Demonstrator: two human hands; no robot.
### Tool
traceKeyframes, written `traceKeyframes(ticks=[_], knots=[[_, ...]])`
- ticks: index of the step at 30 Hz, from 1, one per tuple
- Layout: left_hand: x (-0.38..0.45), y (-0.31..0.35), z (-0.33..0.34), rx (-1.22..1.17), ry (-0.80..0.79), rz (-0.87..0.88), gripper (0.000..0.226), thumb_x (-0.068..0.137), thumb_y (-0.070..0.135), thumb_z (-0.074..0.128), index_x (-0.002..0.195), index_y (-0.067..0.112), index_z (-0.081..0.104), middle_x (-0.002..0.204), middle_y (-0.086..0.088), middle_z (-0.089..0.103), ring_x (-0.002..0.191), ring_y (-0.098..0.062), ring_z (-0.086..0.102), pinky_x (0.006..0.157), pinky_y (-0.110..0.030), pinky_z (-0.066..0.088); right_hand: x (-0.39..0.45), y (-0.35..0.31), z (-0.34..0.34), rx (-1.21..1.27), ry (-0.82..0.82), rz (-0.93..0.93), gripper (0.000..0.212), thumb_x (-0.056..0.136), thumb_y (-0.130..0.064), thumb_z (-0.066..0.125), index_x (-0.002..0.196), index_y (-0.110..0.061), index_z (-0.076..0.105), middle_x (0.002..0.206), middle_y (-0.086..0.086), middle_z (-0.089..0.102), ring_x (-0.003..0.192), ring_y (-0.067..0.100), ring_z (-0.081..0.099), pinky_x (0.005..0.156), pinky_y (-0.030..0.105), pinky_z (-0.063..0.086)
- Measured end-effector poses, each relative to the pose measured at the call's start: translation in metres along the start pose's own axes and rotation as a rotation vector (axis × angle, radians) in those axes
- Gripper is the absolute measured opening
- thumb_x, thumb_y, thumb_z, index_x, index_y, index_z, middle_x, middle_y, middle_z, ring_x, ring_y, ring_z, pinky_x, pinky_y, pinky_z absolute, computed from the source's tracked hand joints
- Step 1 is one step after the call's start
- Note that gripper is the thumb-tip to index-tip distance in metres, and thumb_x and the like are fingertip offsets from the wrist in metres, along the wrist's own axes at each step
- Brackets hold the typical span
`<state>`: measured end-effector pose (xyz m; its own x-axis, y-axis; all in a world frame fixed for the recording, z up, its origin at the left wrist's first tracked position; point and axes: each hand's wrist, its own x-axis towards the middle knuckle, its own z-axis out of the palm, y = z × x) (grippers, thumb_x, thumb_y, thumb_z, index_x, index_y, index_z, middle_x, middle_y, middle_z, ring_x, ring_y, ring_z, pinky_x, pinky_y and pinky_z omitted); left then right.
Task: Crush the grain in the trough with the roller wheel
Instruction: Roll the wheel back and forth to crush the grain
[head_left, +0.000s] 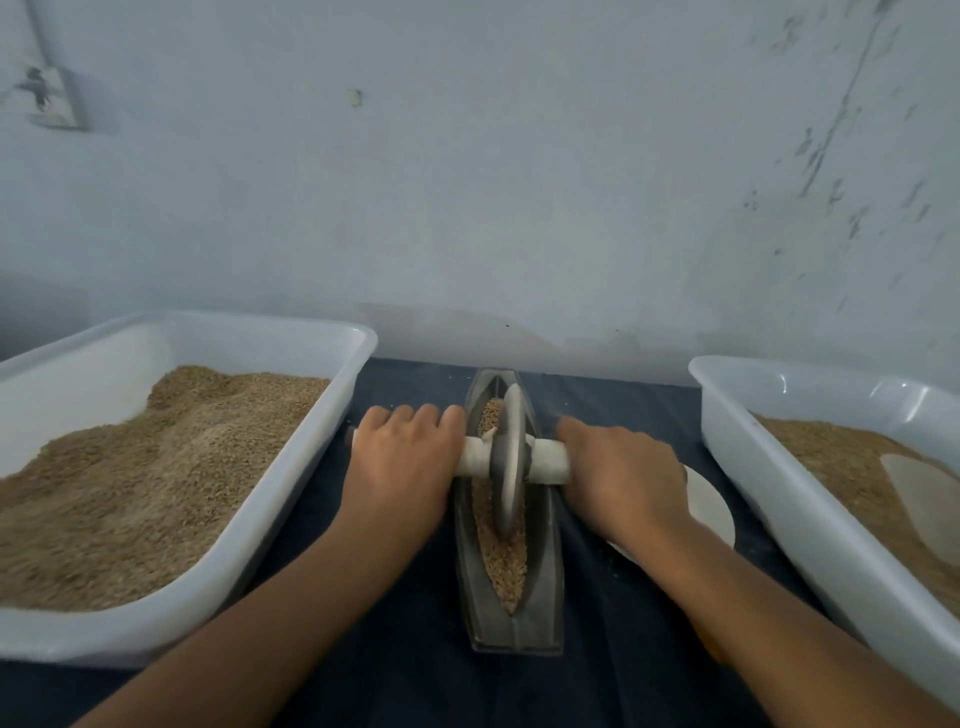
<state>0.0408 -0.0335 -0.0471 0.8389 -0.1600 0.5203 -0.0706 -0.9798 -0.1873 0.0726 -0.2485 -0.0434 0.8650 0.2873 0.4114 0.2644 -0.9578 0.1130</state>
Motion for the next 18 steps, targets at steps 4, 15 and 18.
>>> traceKeyframes(ticks=[4, 15, 18], knots=[[-0.017, 0.004, -0.012, -0.005, 0.014, 0.017, 0.047, 0.079, 0.02, 0.068, 0.093, 0.026, 0.023, 0.096, 0.006, 0.052, 0.09, -0.018, 0.052, 0.079, -0.035, 0.033, -0.024, -0.005, -0.001, -0.03, 0.139, 0.0, 0.027, 0.084, -0.028, 0.063, 0.085, -0.031, 0.036, 0.066, -0.01, 0.043, 0.056, 0.019, 0.044, 0.045, 0.027, 0.014], [-0.012, 0.004, -0.004, -0.027, 0.043, -0.006, 0.036, 0.08, 0.02, 0.067, 0.087, 0.026, 0.032, 0.081, 0.007, 0.052, 0.073, -0.017, 0.05, 0.07, -0.033, 0.028, -0.014, 0.0, -0.009, 0.038, -0.033, -0.015, 0.023, 0.081, -0.044, 0.061, 0.092, -0.031, 0.045, 0.074, -0.007, 0.055, 0.067, 0.021, 0.057, 0.057, 0.036, 0.046], [-0.001, 0.0, 0.005, -0.02, 0.032, -0.022, 0.029, 0.081, 0.021, 0.068, 0.081, 0.026, 0.04, 0.071, 0.008, 0.052, 0.062, -0.017, 0.048, 0.065, -0.032, 0.029, 0.01, 0.003, -0.012, 0.029, -0.171, -0.028, 0.018, 0.078, -0.042, 0.06, 0.093, -0.035, 0.055, 0.079, -0.008, 0.059, 0.071, 0.021, 0.058, 0.059, 0.034, 0.04]])
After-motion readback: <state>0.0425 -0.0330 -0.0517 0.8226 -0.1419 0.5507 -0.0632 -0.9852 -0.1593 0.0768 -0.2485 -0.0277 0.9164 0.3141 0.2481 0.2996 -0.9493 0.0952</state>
